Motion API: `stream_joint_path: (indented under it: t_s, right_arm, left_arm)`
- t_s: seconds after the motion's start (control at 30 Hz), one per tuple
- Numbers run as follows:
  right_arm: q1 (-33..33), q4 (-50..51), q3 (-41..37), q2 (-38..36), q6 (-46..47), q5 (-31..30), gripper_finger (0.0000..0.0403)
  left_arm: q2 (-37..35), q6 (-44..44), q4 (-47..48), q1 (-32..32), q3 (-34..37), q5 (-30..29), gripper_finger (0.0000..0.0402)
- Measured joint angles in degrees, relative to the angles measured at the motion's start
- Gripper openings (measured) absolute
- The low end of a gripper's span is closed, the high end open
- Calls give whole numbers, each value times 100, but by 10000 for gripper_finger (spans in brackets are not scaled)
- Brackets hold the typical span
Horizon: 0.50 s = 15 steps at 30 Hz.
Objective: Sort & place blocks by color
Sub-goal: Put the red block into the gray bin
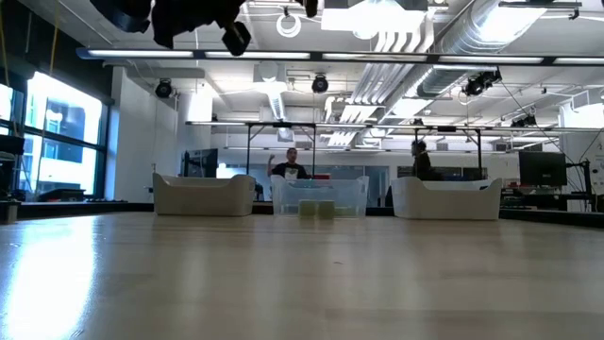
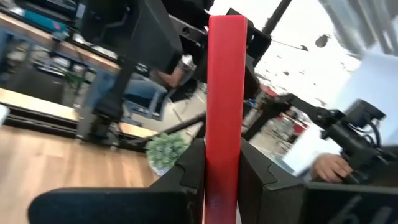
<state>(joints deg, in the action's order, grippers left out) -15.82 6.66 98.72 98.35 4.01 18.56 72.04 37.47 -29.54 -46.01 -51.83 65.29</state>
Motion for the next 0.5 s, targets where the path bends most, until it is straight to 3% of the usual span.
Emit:
stream_joint_path:
  t_s: [0.33, 0.5]
  right_arm:
    - [-592, 20, 0, -4, 2, -360, 201]
    - [-869, 30, 0, -7, 15, -358, 201]
  left_arm:
    - [-2, -167, 112, -682, 0, -265, 33]
    - [-3, -886, 953, -927, 0, -962, 33]
